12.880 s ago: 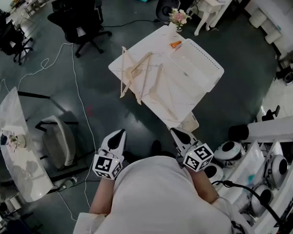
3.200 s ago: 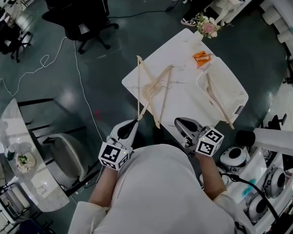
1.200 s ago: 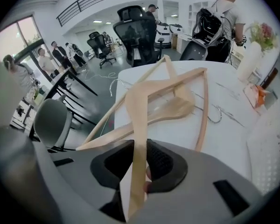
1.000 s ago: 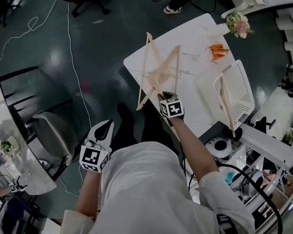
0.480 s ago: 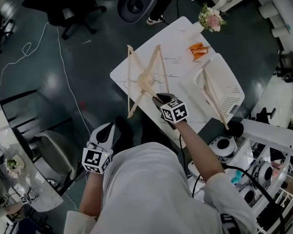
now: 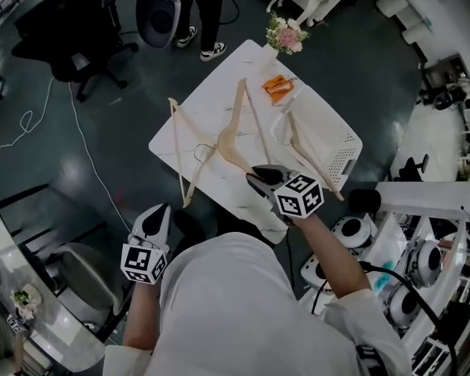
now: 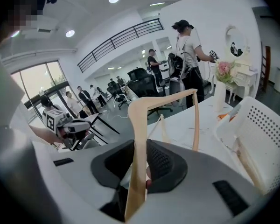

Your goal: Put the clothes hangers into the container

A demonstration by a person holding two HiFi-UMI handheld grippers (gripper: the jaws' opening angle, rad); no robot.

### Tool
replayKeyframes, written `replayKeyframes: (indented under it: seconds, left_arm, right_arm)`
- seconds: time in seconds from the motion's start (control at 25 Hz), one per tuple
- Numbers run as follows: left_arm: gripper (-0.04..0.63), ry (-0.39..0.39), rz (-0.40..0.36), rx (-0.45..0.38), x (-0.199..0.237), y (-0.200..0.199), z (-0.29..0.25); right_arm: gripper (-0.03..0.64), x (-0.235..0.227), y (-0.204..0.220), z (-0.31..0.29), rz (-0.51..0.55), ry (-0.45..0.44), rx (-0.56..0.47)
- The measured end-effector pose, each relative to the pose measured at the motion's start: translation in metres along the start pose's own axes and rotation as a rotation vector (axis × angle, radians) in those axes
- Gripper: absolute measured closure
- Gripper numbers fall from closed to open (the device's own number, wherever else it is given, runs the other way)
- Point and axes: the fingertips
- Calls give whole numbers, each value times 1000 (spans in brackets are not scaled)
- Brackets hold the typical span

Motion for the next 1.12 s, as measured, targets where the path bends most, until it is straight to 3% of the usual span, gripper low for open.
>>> replayKeyframes:
  seconds: [0.52,0.88,1.12]
  left_arm:
    - [595,98,-39,48,-48,5,-43]
    - [595,102,-47,71,-57,3,-64]
    - [595,87,-41,101,-58,7,-72]
  right_arm:
    - [540,-69,31,139,-105,36,7]
    - [539,-124,77,160,-259,-65,73]
    - [538,-151,103,153,-322,-196,173]
Point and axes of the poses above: the fingertips, and each gripper's own axes: z backward along the fingers, x to its left, y out of its underside, and after that the axes turned 8 degrees about z, right-handed
